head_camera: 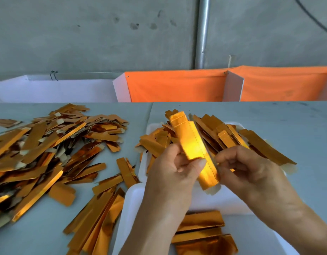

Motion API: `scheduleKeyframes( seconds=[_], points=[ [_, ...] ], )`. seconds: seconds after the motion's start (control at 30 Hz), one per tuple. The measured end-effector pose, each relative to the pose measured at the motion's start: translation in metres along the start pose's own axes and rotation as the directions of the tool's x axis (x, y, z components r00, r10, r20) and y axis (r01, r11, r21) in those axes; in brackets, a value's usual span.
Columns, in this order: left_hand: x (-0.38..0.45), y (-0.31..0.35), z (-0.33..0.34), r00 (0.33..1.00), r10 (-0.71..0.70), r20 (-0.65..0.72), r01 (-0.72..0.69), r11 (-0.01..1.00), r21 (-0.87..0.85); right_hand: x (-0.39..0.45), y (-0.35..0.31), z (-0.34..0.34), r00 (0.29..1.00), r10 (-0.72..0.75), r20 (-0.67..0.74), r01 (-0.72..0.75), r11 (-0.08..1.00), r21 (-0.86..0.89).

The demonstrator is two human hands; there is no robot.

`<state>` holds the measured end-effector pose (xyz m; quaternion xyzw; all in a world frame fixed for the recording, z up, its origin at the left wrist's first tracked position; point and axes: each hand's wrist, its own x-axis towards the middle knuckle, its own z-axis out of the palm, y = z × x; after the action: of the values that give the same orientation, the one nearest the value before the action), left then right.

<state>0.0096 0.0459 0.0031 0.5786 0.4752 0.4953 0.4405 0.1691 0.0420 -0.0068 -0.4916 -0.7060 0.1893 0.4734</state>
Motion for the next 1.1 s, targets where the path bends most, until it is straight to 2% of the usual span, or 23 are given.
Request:
scheduleKeyframes(
  seconds=[0.2, 0.4, 0.5, 0.67, 0.9, 1.1],
  points=[
    [-0.001, -0.001, -0.002, 0.995, -0.005, 0.095, 0.004, 1.000, 0.003, -0.004, -0.011, 0.002, 0.986, -0.164, -0.036, 0.162, 0.985, -0.057],
    [-0.003, 0.001, 0.000, 0.988, 0.007, 0.154, -0.016, 0.999, 0.052, -0.003, -0.009, 0.002, 0.998, -0.068, 0.007, 0.068, 0.997, -0.021],
    [-0.003, 0.003, 0.000, 0.988, 0.032, 0.151, -0.049, 0.993, 0.108, -0.004, -0.011, 0.006, 0.993, -0.112, -0.025, 0.110, 0.991, -0.071],
    [-0.003, 0.002, 0.001, 0.988, 0.054, 0.147, -0.078, 0.983, 0.168, -0.003, -0.009, 0.014, 0.963, -0.248, -0.101, 0.202, 0.920, -0.337],
    [-0.003, -0.001, 0.003, 0.990, 0.062, 0.124, -0.090, 0.968, 0.235, -0.004, -0.005, 0.019, 0.968, -0.210, -0.134, 0.149, 0.918, -0.367],
    [-0.003, -0.001, 0.003, 0.995, 0.061, 0.077, -0.080, 0.957, 0.278, -0.003, -0.010, 0.018, 0.966, -0.234, -0.106, 0.184, 0.919, -0.347]
  ],
)
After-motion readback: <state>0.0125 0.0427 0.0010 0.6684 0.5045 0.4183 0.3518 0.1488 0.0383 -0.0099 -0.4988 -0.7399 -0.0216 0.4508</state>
